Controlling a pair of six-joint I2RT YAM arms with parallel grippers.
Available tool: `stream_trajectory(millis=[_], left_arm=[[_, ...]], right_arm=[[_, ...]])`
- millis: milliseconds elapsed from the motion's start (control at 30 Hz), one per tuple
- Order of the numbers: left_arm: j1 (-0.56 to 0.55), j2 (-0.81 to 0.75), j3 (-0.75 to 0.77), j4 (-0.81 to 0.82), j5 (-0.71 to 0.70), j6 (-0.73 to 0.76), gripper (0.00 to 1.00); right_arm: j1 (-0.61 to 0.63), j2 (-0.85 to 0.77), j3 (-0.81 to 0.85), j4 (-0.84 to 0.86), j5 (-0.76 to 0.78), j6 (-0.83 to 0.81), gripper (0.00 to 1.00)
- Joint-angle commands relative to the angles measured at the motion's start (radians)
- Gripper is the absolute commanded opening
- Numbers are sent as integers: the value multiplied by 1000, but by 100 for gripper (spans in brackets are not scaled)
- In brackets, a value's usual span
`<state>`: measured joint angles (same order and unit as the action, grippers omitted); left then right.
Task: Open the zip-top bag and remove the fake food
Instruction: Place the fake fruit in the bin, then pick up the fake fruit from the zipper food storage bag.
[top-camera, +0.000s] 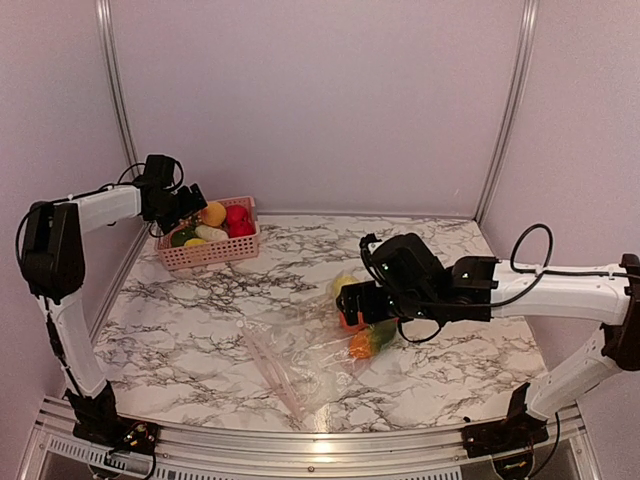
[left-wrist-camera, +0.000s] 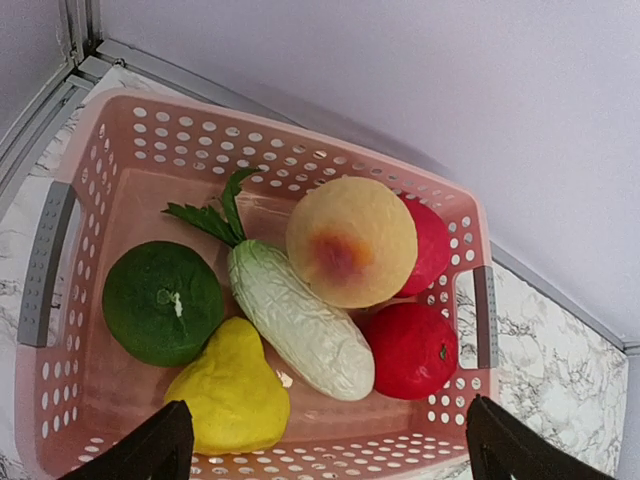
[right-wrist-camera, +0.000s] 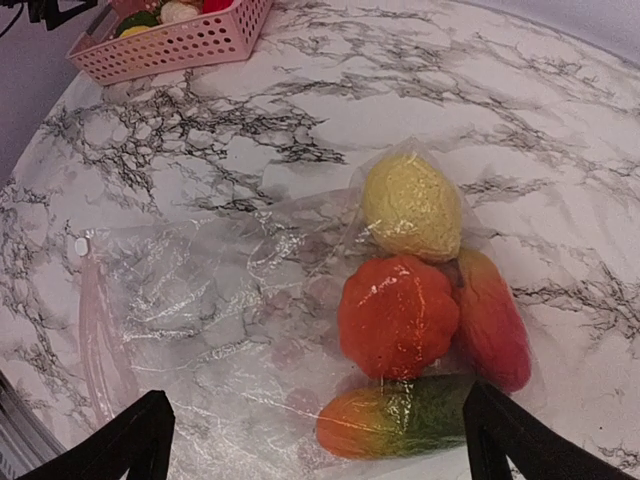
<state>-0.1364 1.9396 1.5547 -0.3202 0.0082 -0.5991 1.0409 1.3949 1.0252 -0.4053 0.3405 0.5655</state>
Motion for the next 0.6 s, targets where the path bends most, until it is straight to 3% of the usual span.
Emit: stream_trajectory(millis=[0, 367, 567], left_arm=[[0, -128, -92, 48, 57, -28, 98], [-67, -406, -463, 122, 134, -52, 99], [-159, -539, -655, 146, 152, -60, 98]], right_arm=[[-16, -19, 3, -7, 10, -10, 99], [-41, -22, -16, 5, -9, -21, 99], [-57, -32, -50, 15, -21, -14, 98]])
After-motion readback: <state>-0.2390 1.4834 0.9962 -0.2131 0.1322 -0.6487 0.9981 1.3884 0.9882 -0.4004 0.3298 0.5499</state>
